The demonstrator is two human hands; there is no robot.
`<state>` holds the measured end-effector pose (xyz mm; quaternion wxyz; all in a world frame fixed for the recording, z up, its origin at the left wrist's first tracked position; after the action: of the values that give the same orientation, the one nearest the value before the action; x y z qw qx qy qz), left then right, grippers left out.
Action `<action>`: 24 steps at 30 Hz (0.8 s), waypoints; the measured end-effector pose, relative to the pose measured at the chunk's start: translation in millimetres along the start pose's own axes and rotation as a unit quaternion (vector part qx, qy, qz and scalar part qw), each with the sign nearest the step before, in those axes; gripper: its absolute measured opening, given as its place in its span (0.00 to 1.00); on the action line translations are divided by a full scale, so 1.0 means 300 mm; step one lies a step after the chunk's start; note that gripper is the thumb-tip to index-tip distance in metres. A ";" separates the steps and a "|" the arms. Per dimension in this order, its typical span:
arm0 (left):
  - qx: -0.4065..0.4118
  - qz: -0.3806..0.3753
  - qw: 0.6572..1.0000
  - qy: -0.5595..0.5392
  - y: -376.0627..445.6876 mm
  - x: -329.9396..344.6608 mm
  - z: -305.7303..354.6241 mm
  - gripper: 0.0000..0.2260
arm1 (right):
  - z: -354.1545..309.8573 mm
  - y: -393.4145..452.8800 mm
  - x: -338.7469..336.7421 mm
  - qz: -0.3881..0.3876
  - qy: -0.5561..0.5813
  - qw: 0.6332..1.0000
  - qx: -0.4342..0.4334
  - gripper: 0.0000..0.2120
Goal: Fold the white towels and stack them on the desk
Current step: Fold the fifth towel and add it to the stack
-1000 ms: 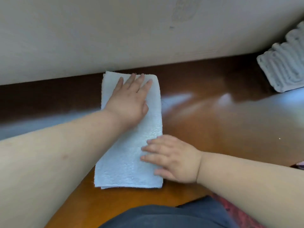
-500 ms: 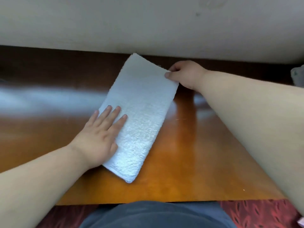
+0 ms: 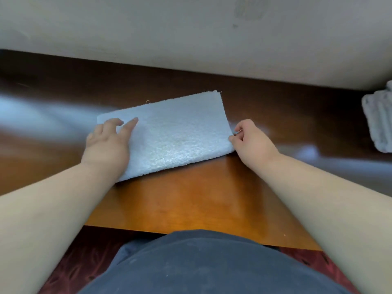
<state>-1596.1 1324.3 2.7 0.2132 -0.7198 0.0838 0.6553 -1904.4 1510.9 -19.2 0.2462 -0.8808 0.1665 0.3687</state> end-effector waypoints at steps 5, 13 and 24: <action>0.038 0.076 0.994 -0.068 -0.186 0.029 0.057 0.12 | -0.020 0.045 -0.008 -0.074 -0.055 0.995 -0.035 0.15; -0.331 -0.101 0.905 -0.247 -0.252 0.169 -0.267 0.28 | 0.028 0.010 0.009 -0.023 -0.013 0.999 0.026 0.21; -0.429 -0.225 0.688 -0.540 -0.179 0.196 -0.229 0.28 | -0.036 0.061 0.061 -0.057 0.205 0.946 0.244 0.24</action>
<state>-1504.7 1353.0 -40.7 0.0308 -0.2518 -0.5004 0.8278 -1894.7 1487.9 -31.7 0.4348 -0.8582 0.2482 0.1134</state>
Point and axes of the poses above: each hand's wrist, its own y-axis towards the middle knuckle, its own x-axis out of the palm, z = x × y, the point moved 9 cm from there along y, towards the middle knuckle, and after that the axes turned 8 degrees about -x, right-handed, at the moved point
